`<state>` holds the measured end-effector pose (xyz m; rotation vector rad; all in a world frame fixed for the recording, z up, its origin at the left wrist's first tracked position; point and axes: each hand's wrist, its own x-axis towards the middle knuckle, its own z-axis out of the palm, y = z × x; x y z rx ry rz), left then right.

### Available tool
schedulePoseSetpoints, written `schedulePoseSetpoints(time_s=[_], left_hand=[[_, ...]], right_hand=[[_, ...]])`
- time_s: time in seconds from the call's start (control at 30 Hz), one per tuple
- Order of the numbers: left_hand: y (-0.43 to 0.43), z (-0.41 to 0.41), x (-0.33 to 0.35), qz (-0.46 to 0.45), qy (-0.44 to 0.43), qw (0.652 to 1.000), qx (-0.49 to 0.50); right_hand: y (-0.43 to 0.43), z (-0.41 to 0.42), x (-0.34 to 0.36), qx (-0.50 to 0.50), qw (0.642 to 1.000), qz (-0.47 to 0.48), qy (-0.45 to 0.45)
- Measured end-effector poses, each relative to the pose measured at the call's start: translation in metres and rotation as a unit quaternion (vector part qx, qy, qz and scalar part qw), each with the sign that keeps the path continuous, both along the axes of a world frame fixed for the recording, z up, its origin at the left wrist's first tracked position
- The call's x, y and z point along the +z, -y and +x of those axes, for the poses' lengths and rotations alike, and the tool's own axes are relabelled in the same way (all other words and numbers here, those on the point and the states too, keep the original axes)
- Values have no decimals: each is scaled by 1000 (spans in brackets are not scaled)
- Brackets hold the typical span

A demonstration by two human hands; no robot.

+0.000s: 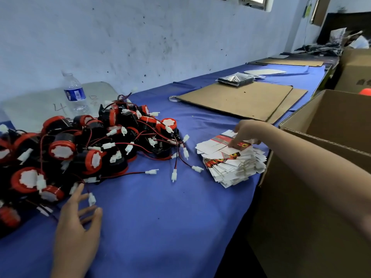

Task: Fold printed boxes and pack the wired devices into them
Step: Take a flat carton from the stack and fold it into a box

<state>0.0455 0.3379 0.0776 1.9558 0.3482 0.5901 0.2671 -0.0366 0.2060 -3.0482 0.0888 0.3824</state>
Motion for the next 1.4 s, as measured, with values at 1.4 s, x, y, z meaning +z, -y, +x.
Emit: schedulePoseSetpoints(time_s=[1.4], left_hand=[[21,-16,22,-117,55,989,70]], right_hand=[[-217,-131,-91,465,779,421,-9]])
